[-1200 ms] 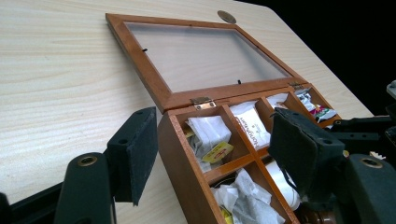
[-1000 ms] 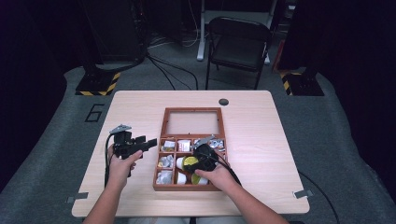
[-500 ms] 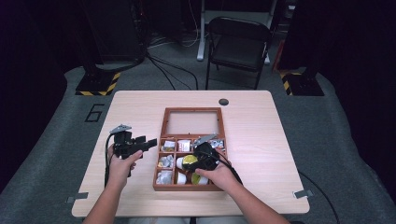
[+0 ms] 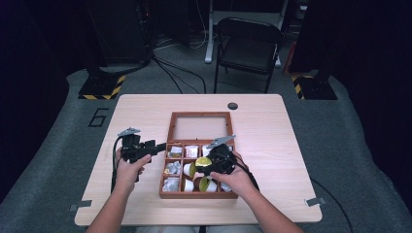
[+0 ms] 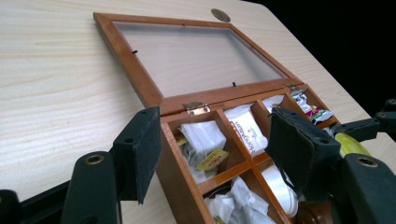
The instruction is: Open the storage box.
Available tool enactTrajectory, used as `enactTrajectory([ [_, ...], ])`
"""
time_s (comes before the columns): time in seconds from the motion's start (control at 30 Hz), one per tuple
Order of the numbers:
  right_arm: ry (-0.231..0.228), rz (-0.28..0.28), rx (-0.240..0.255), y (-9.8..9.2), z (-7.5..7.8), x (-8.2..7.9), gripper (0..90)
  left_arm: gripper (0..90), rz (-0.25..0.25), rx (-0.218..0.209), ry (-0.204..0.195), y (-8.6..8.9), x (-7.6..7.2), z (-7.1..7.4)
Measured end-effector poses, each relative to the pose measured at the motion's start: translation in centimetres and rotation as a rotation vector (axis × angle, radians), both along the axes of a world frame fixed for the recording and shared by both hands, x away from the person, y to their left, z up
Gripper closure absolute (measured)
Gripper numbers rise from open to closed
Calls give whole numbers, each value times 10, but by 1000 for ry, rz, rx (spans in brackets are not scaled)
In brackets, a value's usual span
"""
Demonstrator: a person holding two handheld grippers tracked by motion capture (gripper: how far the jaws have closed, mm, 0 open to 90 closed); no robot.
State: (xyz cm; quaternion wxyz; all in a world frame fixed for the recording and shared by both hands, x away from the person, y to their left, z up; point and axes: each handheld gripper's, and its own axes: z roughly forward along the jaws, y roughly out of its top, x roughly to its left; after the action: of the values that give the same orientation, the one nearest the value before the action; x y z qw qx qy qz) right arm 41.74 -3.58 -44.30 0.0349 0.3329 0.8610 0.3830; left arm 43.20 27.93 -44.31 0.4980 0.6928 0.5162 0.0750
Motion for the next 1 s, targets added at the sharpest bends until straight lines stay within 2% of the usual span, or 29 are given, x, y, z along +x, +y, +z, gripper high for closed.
enactTrajectory([
  [0.13, -14, -22, 8, -10, 4, 1, 375, 349, 6, -11, 7, -2, 3, -1],
  [0.2, -20, -54, 15, -22, 7, 3, 375, 348, 3, -8, 11, -3, 4, 0],
  [0.23, -20, -54, 15, -22, 7, 3, 375, 348, 0, -6, 5, -3, 5, 0],
  [0.27, -14, -84, 20, -31, 9, 5, 376, 348, -8, 0, -2, -3, 6, 0],
  [0.4, -23, -111, 30, -42, 10, 9, 376, 344, -3, -7, 5, -5, 8, 1],
  [0.5, -18, -154, 28, -54, 12, 11, 375, 342, 2, -11, 14, -6, 9, 0],
  [0.53, -37, -159, 26, -58, 11, 13, 375, 342, 0, -10, 14, -6, 10, 0],
  [0.6, -27, -188, 22, -66, 11, 14, 375, 342, -5, -8, 12, -7, 11, 0],
  [0.63, -39, -196, 22, -71, 11, 16, 376, 342, -7, -9, 14, -8, 11, 0],
  [0.67, -30, -215, 23, -75, 11, 17, 375, 342, -9, -9, 10, -8, 12, 0],
  [0.87, -61, -298, 6, -102, 11, 24, 375, 353, -14, -13, 10, -8, 13, 0],
  [0.97, -67, -351, 5, -117, 10, 29, 375, 353, -12, -12, 12, -7, 13, 0],
  [1.0, -65, -384, 1, -127, 8, 32, 375, 353, -14, -10, 12, -7, 13, 0],
])
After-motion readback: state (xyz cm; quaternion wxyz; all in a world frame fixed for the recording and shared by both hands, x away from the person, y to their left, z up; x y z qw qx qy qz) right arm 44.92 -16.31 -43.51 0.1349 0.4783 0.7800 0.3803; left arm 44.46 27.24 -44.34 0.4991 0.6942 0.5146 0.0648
